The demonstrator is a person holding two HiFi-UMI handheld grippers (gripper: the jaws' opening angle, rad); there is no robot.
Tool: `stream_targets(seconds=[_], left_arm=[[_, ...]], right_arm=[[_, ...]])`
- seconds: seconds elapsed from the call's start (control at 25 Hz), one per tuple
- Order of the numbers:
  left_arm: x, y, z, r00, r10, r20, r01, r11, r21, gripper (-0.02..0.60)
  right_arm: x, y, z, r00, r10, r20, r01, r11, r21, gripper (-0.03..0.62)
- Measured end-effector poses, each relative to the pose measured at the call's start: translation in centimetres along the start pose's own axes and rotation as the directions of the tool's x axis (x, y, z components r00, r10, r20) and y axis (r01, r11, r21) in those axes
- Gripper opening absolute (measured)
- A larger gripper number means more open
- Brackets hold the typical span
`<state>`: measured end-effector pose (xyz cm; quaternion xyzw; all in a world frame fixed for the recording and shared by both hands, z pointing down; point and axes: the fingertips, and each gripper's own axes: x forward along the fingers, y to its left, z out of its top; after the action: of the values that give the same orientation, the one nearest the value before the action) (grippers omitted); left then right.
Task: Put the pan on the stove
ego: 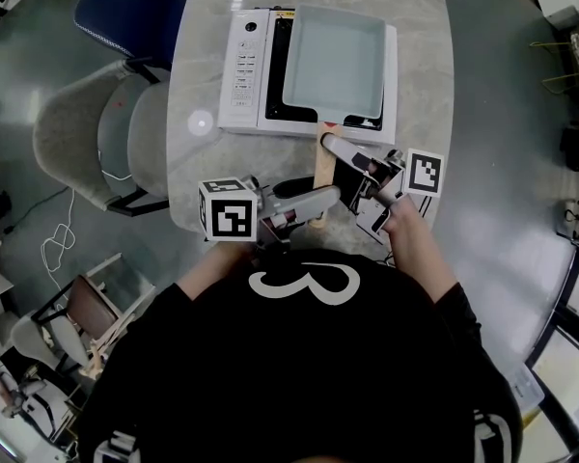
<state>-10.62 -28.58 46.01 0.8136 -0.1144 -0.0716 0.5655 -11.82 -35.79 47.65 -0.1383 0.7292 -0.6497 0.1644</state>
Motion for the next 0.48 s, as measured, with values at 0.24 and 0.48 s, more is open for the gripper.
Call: stream_targets(seconds=[0.24, 0.48], left_arm=[[0.16, 0.05, 0.23, 1.000, 0.005, 0.010, -0.005, 1.000, -0.002, 0.170], [0.39, 0.23, 0.25, 0.999, 0.020, 0.029, -0.020, 1.000, -0.013, 0.170]], right_arm=[[0.26, -0.01, 0.20, 1.000, -0.027, -0.010, 0.027, 0.999, -0.017, 0.155], [0.42, 0.16, 0.22, 0.999, -0.046, -0.007, 0.045, 0.996, -0.079, 0.165]])
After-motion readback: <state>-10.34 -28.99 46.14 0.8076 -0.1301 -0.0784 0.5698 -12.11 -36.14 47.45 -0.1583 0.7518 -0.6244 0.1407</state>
